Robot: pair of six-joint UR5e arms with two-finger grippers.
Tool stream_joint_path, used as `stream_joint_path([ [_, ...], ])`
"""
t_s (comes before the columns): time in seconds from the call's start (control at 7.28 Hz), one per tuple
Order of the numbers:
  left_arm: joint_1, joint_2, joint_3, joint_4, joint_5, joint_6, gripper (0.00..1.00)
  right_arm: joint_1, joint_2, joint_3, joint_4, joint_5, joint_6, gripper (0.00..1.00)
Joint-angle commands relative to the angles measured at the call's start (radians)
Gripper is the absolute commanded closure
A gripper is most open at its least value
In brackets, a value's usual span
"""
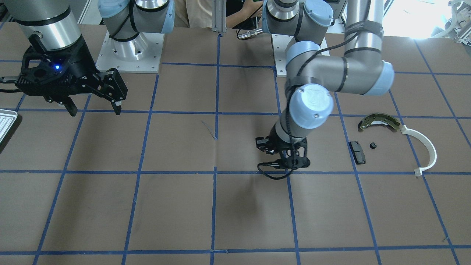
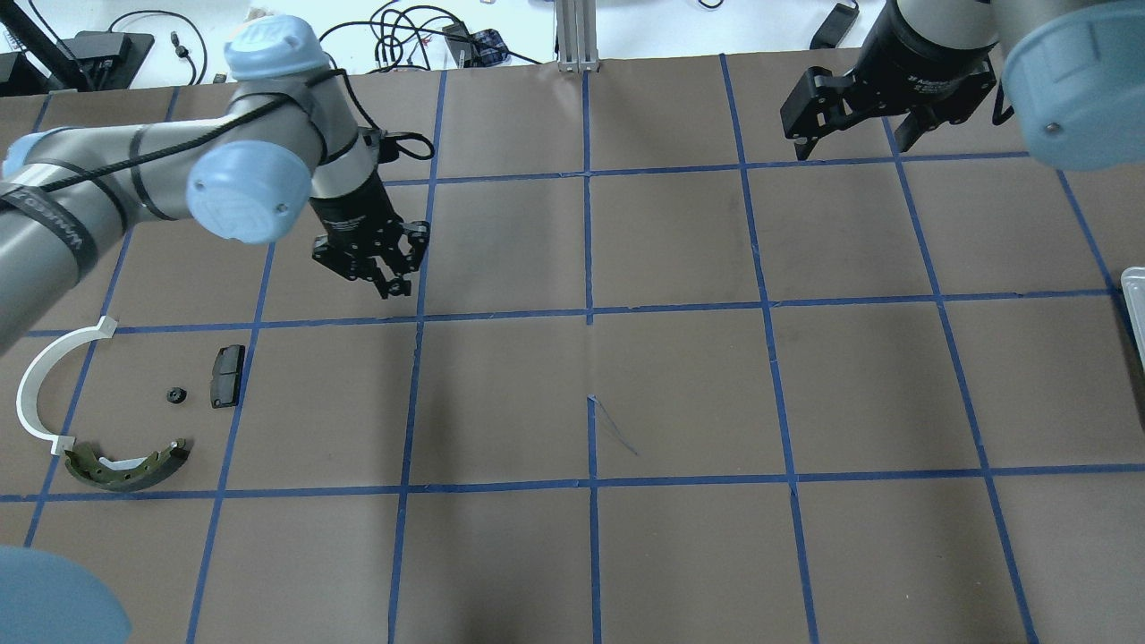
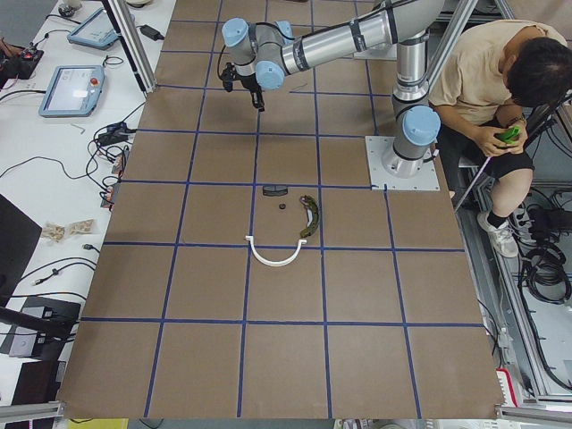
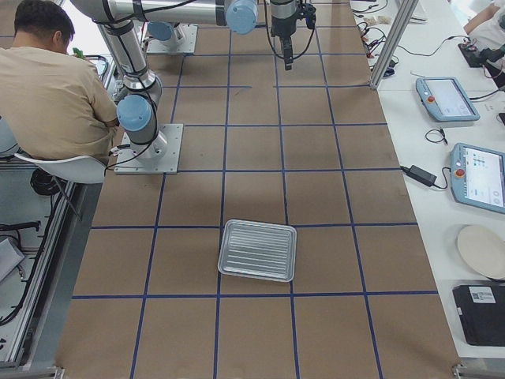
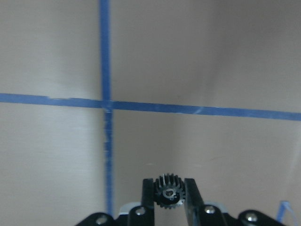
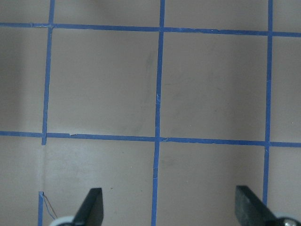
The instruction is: Place bearing gear from tray to pile
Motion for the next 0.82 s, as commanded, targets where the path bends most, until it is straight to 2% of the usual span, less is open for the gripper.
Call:
stream_joint_path([
  [0.0, 0.212, 0.007, -0.008, -0.066, 0.062, 0.232, 1.0, 0.0, 0.001, 0.001, -0.002, 0.0, 0.0, 0.0],
  [0.41, 0.446, -0.011, -0.03, -0.048, 0.085, 0.535, 1.0, 0.0, -0.005, -0.002, -0.002, -0.001, 0.0, 0.0],
  [0.69, 0.549, -0.049, -0.036, -0.04, 0.083, 0.623, 1.0, -0.003, -0.002, -0.007, -0.002, -0.001, -0.001, 0.0],
])
